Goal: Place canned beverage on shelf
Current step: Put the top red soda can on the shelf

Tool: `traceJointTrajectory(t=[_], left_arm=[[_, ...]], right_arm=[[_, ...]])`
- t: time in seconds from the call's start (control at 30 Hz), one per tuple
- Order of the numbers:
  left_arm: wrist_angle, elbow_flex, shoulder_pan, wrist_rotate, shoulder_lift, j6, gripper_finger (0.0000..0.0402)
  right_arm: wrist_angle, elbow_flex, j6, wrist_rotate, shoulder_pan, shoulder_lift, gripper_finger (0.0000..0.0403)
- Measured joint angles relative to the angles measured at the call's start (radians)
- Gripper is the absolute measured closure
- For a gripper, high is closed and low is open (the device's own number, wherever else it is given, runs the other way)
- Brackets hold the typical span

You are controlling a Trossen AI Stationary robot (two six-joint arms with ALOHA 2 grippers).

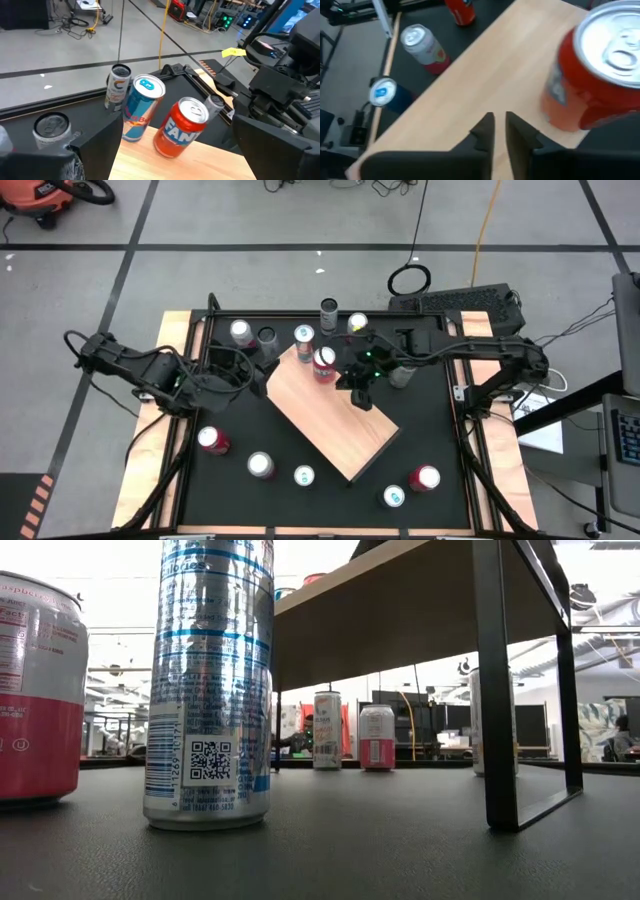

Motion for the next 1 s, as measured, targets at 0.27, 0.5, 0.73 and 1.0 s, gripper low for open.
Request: traceJointTrajectory(t=[0.27, 0.5, 0.73, 1.0], left_arm=[[-0.014, 0.000, 0.021, -0.001, 0.000, 0.000, 0.0026], [-0.014, 0.000, 0.020, -0.002, 0.000, 0.000, 0.0027], [-0.014, -0.001, 0.021, -0.002, 0.000, 0.001, 0.0027], [-0.026, -0.001, 0.021, -0.003, 0.000, 0.005, 0.0027]], right_arm=[[0.009, 0.000, -0.030, 0.001, -0.062, 0.002, 0.0395], [0.009, 0.000, -0.033, 0.001, -0.094, 0.001, 0.0401], [0.009, 0.000, -0.036, 0.001, -0.109, 0.001, 0.0402], [0.007, 0.000, -0.036, 0.001, -0.123, 0.001, 0.0403]])
